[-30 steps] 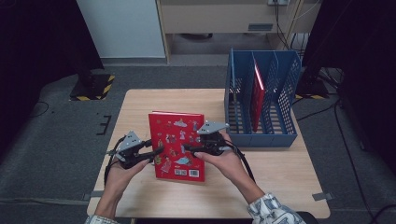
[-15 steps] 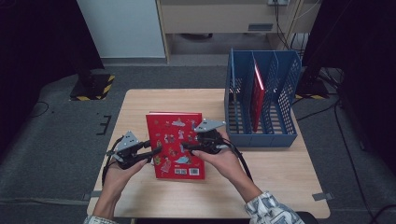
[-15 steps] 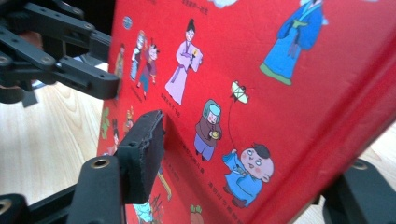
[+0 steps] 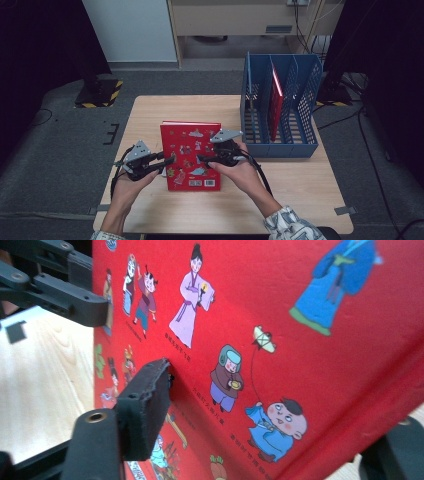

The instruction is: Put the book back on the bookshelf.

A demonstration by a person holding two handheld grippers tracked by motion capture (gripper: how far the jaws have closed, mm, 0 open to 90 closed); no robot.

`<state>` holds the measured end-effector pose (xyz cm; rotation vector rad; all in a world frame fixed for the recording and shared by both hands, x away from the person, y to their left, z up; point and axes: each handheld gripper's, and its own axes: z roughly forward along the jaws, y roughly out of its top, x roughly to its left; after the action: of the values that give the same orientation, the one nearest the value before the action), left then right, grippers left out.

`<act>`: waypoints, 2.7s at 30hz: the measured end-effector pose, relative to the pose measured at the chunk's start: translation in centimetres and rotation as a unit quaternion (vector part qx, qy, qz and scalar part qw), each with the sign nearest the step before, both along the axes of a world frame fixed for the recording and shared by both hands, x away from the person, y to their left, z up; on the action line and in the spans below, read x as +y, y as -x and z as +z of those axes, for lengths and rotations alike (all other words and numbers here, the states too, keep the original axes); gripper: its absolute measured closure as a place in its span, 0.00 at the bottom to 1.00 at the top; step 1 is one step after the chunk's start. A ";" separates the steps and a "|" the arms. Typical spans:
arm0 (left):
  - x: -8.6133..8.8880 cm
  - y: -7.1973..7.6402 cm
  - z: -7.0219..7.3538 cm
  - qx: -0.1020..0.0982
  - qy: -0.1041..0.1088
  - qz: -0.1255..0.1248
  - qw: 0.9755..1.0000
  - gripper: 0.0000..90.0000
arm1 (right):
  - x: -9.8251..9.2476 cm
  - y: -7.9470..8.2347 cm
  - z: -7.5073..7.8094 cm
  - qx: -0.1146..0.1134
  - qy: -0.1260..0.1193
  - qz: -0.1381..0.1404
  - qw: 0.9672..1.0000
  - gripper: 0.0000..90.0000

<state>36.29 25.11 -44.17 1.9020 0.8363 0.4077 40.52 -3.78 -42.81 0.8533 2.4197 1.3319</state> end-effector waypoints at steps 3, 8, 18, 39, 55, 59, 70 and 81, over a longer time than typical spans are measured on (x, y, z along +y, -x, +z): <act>0.3 0.1 0.2 0.005 0.003 -0.002 1.000 0.74 | -0.1 0.1 0.3 0.003 -0.011 0.003 1.000 0.42; 0.4 0.2 0.6 0.003 0.003 -0.006 1.000 0.76 | -0.1 0.1 0.7 0.009 -0.025 0.002 1.000 0.44; 0.6 0.6 1.5 0.009 0.009 -0.012 1.000 0.79 | -0.2 0.4 1.9 0.015 -0.045 0.012 0.999 0.48; 0.9 -4.0 2.9 -0.006 -0.005 0.005 1.000 0.76 | 0.4 -2.7 3.0 -0.009 -0.058 -0.017 0.998 0.48; 0.2 -4.7 1.9 -0.021 -0.006 0.037 0.999 0.54 | 1.2 -0.9 2.6 -0.051 -0.070 0.009 0.996 0.64; 0.4 -4.8 2.1 -0.035 0.009 0.053 0.998 0.51 | 1.4 -0.5 2.7 -0.046 -0.078 0.017 0.996 0.70; 0.2 -5.0 2.0 -0.029 0.018 0.063 0.997 0.47 | 1.9 -0.4 3.5 -0.056 -0.086 0.027 0.994 0.67; -0.5 -5.5 1.9 -0.024 0.014 0.062 0.998 0.47 | 1.5 -1.1 4.4 -0.058 -0.094 0.029 0.993 0.71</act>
<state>41.74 24.65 -42.29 1.8145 0.9256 0.5123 41.62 -2.26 -38.41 0.7307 2.2736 1.6045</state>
